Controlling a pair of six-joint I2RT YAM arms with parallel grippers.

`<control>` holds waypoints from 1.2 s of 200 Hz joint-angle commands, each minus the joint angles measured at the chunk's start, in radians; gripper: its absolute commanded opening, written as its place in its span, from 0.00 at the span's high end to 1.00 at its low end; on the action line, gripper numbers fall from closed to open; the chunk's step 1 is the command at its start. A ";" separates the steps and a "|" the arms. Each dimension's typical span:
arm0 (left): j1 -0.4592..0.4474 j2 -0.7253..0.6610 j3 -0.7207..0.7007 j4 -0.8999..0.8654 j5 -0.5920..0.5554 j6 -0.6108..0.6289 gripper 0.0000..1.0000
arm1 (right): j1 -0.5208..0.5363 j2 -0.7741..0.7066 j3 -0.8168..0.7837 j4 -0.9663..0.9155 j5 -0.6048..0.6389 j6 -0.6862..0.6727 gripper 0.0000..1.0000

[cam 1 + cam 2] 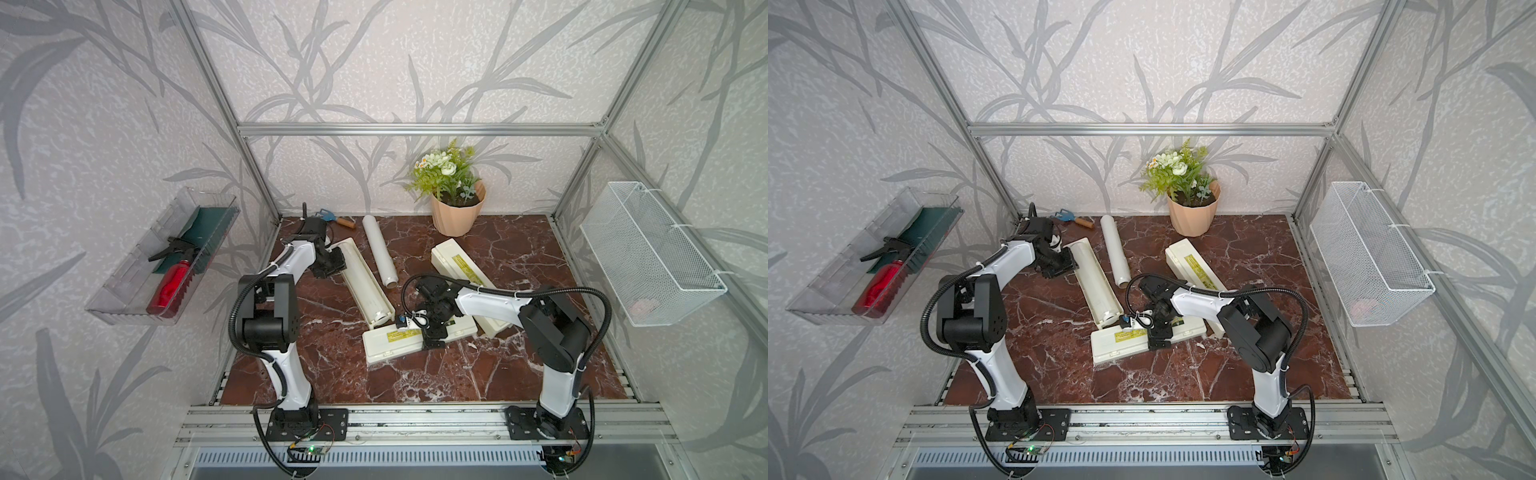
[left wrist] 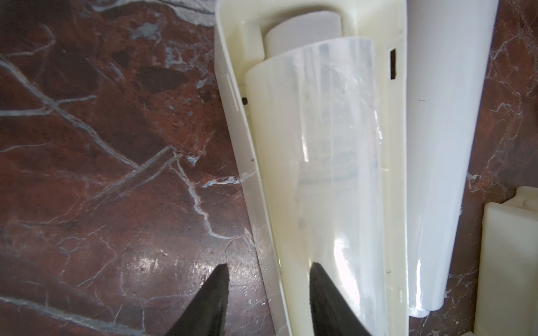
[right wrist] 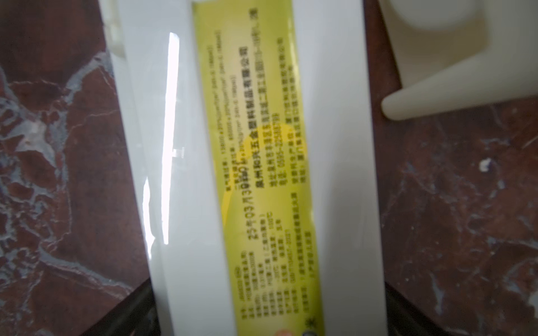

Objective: Put plastic wrap rolls into dispensers
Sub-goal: Pick up the lid from the center of the board, then move the plastic wrap cutting box to the center of the board.

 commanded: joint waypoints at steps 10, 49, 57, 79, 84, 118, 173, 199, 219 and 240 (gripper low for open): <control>0.004 0.023 0.001 -0.044 0.017 0.032 0.57 | 0.016 0.037 0.018 -0.010 0.120 0.015 0.01; 0.006 0.035 -0.007 -0.039 0.039 0.039 0.62 | 0.017 0.078 0.062 -0.109 0.044 -0.020 0.00; 0.007 0.038 -0.005 -0.040 0.043 0.041 0.63 | 0.017 0.078 0.061 -0.120 0.027 -0.030 0.00; 0.012 0.044 -0.004 -0.042 0.055 0.044 0.67 | 0.016 0.051 0.053 -0.144 -0.009 -0.037 0.04; 0.012 0.043 -0.005 -0.041 0.055 0.046 0.67 | 0.016 0.036 0.049 -0.144 -0.019 -0.039 0.05; 0.014 0.051 -0.004 -0.035 0.076 0.043 0.73 | 0.016 -0.099 0.005 -0.125 -0.071 -0.030 0.12; 0.014 0.050 -0.028 -0.019 0.104 0.028 0.84 | -0.013 -0.378 -0.135 0.058 -0.087 0.076 0.16; 0.009 0.033 -0.065 0.006 0.127 0.005 0.87 | -0.068 -0.433 -0.146 0.139 -0.050 0.201 0.17; 0.006 0.008 -0.120 0.050 0.161 -0.045 0.88 | -0.098 -0.429 -0.098 0.160 -0.014 0.319 0.18; -0.018 -0.041 -0.198 0.118 0.173 -0.120 0.92 | -0.102 -0.399 -0.049 0.202 0.031 0.432 0.20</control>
